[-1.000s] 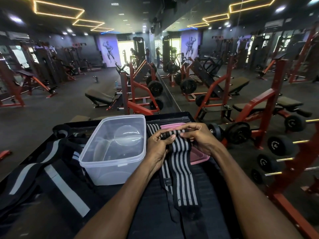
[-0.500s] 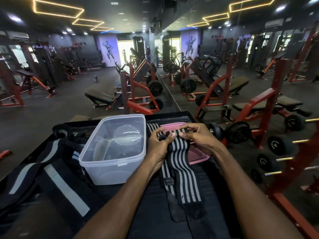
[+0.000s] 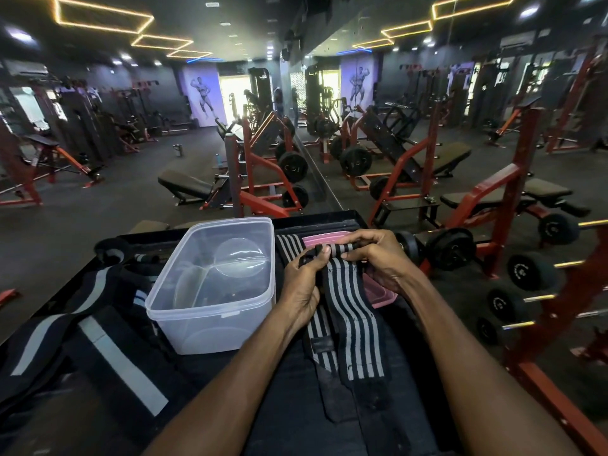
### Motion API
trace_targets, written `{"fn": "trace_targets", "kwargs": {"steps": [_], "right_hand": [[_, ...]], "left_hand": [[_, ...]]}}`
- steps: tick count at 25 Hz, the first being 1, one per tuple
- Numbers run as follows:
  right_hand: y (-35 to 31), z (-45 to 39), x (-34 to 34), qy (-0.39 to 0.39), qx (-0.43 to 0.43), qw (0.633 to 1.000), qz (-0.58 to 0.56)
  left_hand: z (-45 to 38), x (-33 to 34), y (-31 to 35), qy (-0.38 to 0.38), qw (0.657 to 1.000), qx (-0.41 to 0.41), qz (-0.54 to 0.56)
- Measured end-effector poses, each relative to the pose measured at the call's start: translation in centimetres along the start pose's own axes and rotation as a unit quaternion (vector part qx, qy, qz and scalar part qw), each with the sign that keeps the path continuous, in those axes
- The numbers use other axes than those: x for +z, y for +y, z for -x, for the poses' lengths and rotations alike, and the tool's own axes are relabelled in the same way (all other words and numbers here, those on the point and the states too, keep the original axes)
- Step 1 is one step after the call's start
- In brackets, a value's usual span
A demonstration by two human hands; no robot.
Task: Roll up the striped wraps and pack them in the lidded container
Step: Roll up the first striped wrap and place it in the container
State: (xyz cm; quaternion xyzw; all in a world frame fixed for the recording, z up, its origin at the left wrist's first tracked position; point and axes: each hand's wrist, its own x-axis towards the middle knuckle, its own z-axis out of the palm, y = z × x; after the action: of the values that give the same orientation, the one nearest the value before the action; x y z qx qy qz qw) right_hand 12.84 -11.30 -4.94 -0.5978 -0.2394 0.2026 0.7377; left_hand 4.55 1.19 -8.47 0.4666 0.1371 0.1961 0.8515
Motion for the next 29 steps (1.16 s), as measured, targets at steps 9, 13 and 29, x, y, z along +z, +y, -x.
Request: {"fn": "trace_targets", "kwargs": {"steps": [9,13,29], "right_hand": [[-0.01,0.48,0.2,-0.027,0.063,0.997,0.026],[-0.01,0.36,-0.11,0.024,0.008,0.995,0.096],[0.36,0.16,0.02,-0.012,-0.013,0.993,0.114]], "left_hand": [[-0.17,-0.47,0.22,0.046,0.994,0.051,-0.081],[0.03,-0.42,-0.04,0.025,0.999,0.008,-0.042],[0.16,-0.27,0.05,0.041,0.997,-0.019,-0.067]]}}
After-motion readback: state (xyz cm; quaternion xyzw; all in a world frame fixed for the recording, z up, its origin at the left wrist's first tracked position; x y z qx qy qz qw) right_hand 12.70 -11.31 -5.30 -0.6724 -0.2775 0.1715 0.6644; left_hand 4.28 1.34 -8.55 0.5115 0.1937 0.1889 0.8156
